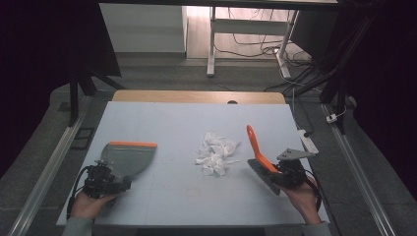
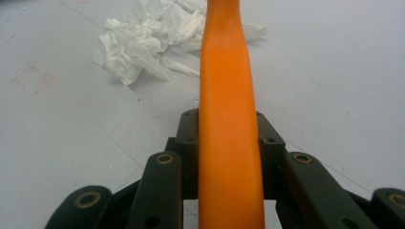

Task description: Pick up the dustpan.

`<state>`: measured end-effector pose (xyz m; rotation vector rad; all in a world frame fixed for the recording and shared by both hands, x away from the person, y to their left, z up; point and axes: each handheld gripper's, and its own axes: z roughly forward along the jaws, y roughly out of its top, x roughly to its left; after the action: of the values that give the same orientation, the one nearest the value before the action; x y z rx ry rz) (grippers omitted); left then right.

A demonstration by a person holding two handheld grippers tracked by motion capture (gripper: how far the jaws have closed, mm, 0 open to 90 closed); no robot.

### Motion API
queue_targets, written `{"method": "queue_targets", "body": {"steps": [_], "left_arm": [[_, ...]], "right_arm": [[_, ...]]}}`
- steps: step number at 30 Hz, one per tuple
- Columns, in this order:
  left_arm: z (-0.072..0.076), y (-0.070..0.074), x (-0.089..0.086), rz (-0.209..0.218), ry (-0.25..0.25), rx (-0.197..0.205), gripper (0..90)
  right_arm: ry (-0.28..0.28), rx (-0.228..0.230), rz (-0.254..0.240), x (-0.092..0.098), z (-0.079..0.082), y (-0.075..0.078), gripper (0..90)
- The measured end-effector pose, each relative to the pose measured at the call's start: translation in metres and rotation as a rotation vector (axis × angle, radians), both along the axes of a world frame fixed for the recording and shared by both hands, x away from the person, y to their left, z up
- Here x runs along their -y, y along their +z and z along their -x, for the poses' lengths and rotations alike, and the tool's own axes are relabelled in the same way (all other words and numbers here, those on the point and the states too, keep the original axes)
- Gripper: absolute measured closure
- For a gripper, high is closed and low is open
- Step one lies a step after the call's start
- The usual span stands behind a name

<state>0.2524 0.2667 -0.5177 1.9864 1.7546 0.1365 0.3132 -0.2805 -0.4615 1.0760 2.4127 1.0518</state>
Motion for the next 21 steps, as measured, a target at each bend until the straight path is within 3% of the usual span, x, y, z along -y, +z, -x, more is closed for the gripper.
{"method": "queue_targets", "body": {"steps": [14,21], "left_arm": [[-0.003,-0.0049,0.0022,0.003,0.015,-0.004,38.1],[-0.0051,-0.0059,0.0007,0.021,0.055,0.015,47.0]], "right_arm": [[-0.003,0.0,0.005,-0.0008,0.0001,0.0001,71.0],[-0.005,0.005,0.004,-0.0001,0.0004,0.0005,71.0]]}}
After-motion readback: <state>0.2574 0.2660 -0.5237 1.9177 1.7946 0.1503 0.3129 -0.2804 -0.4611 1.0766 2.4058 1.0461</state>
